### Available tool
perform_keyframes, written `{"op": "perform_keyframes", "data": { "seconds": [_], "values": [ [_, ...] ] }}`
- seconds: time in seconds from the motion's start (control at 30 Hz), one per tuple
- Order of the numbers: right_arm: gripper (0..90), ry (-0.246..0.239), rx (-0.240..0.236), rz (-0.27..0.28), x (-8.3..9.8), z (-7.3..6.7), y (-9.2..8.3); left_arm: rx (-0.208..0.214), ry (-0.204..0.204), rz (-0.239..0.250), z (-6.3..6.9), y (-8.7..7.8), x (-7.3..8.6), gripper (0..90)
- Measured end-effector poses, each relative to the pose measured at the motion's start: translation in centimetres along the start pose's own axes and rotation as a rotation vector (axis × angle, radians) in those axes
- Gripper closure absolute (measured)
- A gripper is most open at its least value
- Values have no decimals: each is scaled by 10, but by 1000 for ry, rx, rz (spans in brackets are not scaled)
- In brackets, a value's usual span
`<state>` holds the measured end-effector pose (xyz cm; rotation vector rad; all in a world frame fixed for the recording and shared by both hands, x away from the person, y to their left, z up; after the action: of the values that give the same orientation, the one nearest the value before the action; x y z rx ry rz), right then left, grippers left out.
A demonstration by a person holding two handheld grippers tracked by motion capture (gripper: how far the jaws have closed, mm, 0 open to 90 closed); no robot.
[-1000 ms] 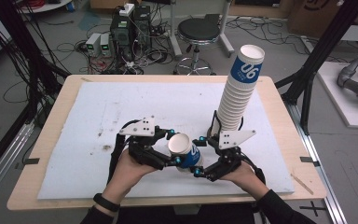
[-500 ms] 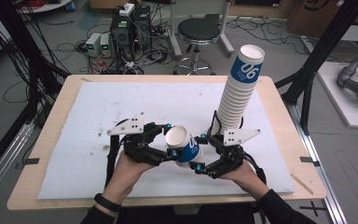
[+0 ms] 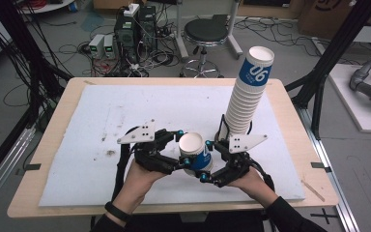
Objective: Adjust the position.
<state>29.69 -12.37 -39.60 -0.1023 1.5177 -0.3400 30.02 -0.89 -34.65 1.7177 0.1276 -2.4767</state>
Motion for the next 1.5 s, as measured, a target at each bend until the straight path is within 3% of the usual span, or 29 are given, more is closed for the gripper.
{"op": "perform_keyframes", "data": {
  "seconds": [0.33,0.57,0.67,0.77,1.0,1.1,1.27,1.43,1.5],
  "values": [
    [173,-7,22,1,-1,1,2,13,-7,56,0,-2,-1,296],
    [201,-7,15,-12,0,2,-1,4,-16,38,-1,-2,0,289],
    [203,-19,11,-26,1,2,-1,-1,-27,7,-1,-3,0,276],
    [209,-29,8,-54,4,1,0,-31,-23,-56,-1,-5,0,226],
    [210,-67,3,-127,9,0,1,-91,34,-253,3,-6,3,205],
    [209,-83,9,-148,11,1,1,-138,69,-324,3,-7,7,205],
    [209,-114,9,-188,13,2,0,-164,87,-378,1,-9,10,205],
    [209,-128,-8,-226,17,2,0,-166,87,-394,0,-9,11,205],
    [209,-107,-23,-243,18,-2,-1,-159,83,-406,1,-9,13,227]
  ]
}}
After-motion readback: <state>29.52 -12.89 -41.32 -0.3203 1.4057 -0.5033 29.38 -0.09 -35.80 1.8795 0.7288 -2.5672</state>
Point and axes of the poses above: each handheld gripper's, and its own axes: y roughly forward along the jaws, x roughly out of its underside, z roughly to its right, the point moved 8 cm from there along y, roughly forward along the jaws, and after that the axes turned 12 degrees about -y, right-handed, at the moved point
